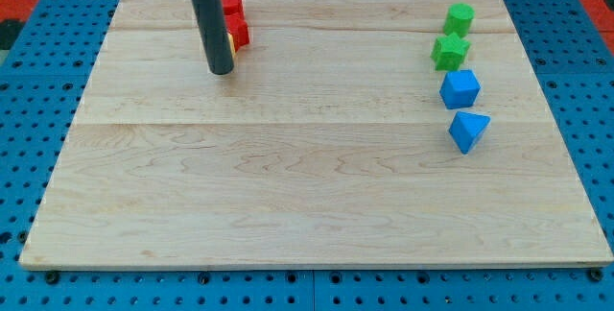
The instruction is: Slide the blue traingle along with blue cube towards green star
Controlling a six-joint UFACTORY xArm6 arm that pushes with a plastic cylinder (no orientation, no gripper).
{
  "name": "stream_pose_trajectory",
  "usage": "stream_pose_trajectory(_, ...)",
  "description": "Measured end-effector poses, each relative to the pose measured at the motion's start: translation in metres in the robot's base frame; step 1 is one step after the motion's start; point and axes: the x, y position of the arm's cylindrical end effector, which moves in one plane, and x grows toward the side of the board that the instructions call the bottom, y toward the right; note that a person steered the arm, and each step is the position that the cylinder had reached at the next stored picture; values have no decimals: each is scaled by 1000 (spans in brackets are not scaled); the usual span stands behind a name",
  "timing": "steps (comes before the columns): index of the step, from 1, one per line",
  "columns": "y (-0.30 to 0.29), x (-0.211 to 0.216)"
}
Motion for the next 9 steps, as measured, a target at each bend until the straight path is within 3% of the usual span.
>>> stream_pose_trajectory(1,49,63)
stream_pose_trajectory(2,148,142)
stream_pose_trajectory(3,249,184)
stream_pose_trajectory(4,295,182)
stream_pose_trajectory(9,283,55)
